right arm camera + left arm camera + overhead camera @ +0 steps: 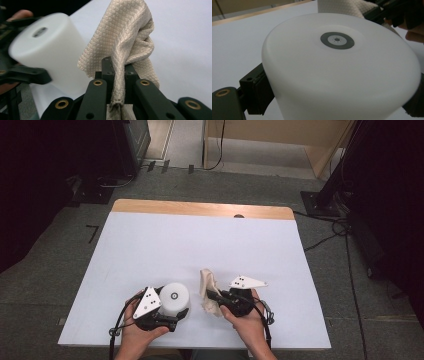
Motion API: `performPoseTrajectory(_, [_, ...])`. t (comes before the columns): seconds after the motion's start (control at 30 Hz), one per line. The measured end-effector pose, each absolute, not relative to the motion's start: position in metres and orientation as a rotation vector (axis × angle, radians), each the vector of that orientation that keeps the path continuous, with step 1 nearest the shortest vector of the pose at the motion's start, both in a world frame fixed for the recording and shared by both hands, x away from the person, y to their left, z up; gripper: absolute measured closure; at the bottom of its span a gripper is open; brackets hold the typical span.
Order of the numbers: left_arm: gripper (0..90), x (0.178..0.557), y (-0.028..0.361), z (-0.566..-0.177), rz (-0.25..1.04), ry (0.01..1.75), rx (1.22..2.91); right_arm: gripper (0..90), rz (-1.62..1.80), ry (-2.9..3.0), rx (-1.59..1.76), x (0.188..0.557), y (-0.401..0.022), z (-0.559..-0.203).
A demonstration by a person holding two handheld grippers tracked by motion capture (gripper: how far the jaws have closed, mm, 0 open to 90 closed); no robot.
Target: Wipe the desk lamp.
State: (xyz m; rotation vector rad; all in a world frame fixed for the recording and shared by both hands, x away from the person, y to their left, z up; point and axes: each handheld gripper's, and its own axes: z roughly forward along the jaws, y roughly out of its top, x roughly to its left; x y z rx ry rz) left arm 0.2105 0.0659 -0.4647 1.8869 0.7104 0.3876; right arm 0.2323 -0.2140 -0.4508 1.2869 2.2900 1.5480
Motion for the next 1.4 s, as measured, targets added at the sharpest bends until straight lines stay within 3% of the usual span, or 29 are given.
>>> performPoseTrajectory(0.37, [5.8,0.196,0.052,-0.461,0.485,0.929,1.844,84.5,1.487,2.355,1.302,0.234,-0.205,-0.469])
performPoseTrajectory(0.53, [7.0,0.200,0.057,-0.460,0.468,0.863,1.870,84.5,1.481,2.368,1.297,0.234,-0.203,-0.470])
performPoseTrajectory(0.7, [7.2,0.210,0.061,-0.460,0.379,0.718,1.924,84.4,1.490,2.362,1.294,0.234,-0.204,-0.470])
performPoseTrajectory(0.83, [7.4,0.227,0.065,-0.461,0.248,0.482,1.980,84.2,1.493,2.385,1.289,0.235,-0.204,-0.471])
performPoseTrajectory(0.97, [7.2,0.231,0.067,-0.462,0.219,0.443,1.975,84.0,1.472,2.427,1.279,0.234,-0.200,-0.474])
performPoseTrajectory(1.1, [4.2,0.225,0.060,-0.464,0.254,0.566,1.981,84.0,1.463,2.444,1.273,0.233,-0.196,-0.476])
performPoseTrajectory(1.13, [0.5,0.226,0.058,-0.466,0.222,0.602,1.993,84.0,1.460,2.450,1.270,0.233,-0.195,-0.477])
performPoseTrajectory(1.33, [0.0,0.228,0.058,-0.471,0.158,0.694,1.981,84.0,1.412,2.527,1.239,0.227,-0.179,-0.490])
performPoseTrajectory(1.4, [0.0,0.220,0.061,-0.467,0.220,0.735,1.981,84.0,1.403,2.527,1.234,0.226,-0.177,-0.491])
